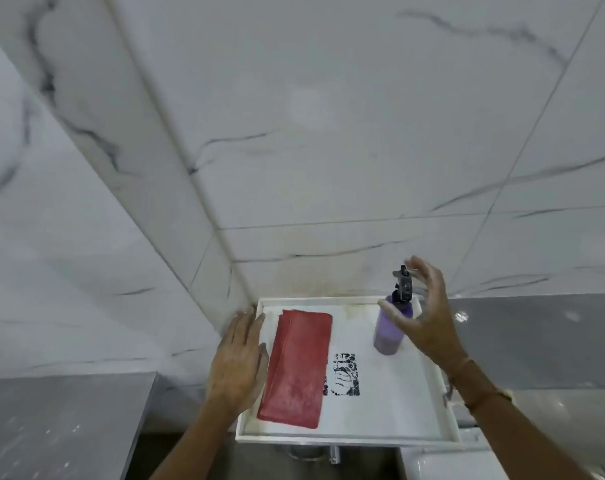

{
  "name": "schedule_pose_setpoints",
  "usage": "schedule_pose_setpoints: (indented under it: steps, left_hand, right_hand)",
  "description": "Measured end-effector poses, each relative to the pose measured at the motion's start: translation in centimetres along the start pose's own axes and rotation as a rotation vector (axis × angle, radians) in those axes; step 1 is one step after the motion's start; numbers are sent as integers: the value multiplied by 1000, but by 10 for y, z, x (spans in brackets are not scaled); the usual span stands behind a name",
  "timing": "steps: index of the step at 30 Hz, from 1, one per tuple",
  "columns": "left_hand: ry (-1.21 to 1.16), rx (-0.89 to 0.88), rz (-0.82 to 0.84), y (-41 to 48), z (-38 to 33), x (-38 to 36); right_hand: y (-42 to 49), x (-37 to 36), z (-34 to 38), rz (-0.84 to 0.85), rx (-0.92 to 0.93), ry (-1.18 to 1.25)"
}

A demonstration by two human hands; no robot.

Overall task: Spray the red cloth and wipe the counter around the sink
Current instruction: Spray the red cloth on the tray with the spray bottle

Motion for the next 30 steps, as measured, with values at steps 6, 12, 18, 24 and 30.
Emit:
schedule_pose_setpoints:
  steps: [6,12,18,24,30]
  left_hand:
    - [-18,152,33,-13,12,-22]
    - [-28,196,109,-30,21,-43]
    - [-49,218,139,-44,24,-53]
    - [-120,234,150,-54,23,-58]
    - [-170,257,97,-51,24,-55]
  right_hand:
    - [0,-27,-16,-94,4,63]
    - [-6,-30,-30,-196,-1,45]
    - [-5,-32,-38,-199,24,-37]
    - [14,-35,-27,-182,-22,-53]
    - [-23,-40,31,70,-76,68]
Point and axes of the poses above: each hand's wrist, its own y-axis towards the middle knuckle, its own x-axis out of the back of the hand, z = x × y, the point moved 7 cm from there along y, towards the middle knuckle, and after that the axes turned 14 degrees about -z, right-handed, at the moved point
